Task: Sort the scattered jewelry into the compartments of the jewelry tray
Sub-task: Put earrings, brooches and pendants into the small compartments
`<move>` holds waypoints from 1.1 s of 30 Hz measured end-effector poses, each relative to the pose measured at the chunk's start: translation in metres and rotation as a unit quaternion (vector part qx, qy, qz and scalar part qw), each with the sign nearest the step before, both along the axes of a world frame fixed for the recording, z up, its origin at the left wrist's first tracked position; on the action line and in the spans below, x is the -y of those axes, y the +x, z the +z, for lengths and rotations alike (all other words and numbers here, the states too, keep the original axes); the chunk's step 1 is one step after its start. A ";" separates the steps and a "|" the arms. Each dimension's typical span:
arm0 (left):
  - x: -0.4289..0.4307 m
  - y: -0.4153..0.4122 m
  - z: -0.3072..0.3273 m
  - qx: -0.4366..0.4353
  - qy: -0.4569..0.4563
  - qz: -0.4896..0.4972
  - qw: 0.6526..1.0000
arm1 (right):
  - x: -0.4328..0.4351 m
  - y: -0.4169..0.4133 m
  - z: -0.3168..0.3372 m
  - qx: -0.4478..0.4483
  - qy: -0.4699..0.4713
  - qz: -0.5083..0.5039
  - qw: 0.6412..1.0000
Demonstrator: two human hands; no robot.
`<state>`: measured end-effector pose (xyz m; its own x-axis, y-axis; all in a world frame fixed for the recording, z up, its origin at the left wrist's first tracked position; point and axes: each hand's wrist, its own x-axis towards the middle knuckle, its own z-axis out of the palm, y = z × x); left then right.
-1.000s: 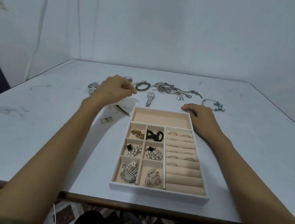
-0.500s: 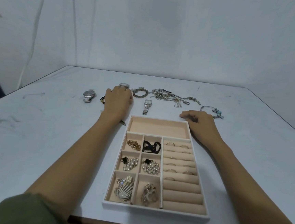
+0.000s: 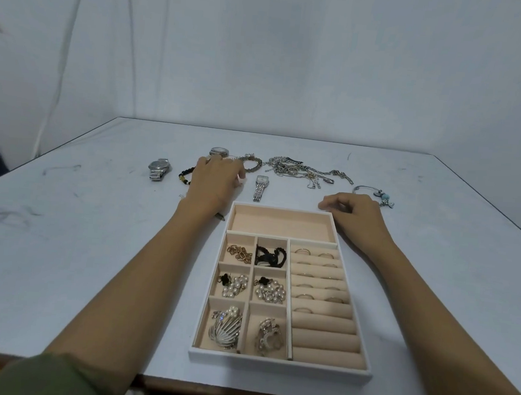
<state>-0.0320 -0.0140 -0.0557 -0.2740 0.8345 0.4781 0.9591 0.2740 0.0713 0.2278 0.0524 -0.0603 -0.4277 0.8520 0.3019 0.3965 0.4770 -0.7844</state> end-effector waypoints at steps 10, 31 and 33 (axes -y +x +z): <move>0.006 -0.005 0.001 0.016 -0.031 0.009 0.999 | -0.018 -0.024 0.003 -0.037 0.009 -0.114 0.993; 0.032 0.010 0.065 0.468 0.212 -0.159 0.843 | -0.045 -0.040 0.022 -0.162 -0.126 -0.125 0.971; 0.033 0.011 0.069 0.486 0.219 -0.161 0.831 | -0.043 -0.033 0.034 -0.218 -0.168 -0.088 0.957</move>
<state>-0.0206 -0.0475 0.0129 -0.5044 0.7435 0.4391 0.4096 -0.2417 0.8797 0.1947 0.0956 -0.0266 -0.1644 0.9795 0.1162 0.0464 0.1253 -0.9910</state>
